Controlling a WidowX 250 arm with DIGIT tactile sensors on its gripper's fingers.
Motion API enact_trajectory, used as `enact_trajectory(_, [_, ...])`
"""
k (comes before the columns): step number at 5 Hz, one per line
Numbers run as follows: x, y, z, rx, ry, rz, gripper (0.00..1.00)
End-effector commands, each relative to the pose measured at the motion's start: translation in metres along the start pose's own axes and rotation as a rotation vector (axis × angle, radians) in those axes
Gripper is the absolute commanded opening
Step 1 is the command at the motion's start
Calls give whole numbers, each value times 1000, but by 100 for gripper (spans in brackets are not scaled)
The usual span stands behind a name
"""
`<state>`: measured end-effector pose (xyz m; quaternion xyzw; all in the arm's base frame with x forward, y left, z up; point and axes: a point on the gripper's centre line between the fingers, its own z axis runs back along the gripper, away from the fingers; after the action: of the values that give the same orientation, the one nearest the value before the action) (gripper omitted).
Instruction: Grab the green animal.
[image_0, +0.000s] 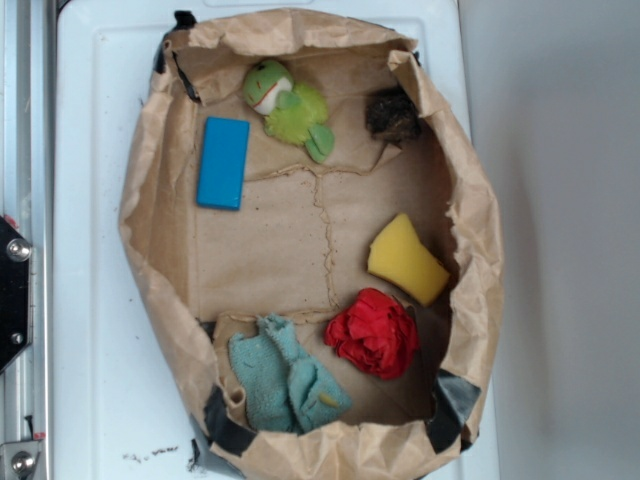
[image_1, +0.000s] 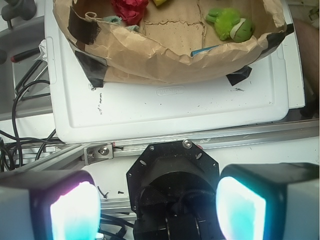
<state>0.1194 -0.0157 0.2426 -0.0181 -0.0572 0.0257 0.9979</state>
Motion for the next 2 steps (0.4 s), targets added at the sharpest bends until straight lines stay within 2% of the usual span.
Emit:
enact_trajectory(1, [0,0,0,0,0,0,100])
enact_trajectory(2, [40,7,-10,-27,14,91,100])
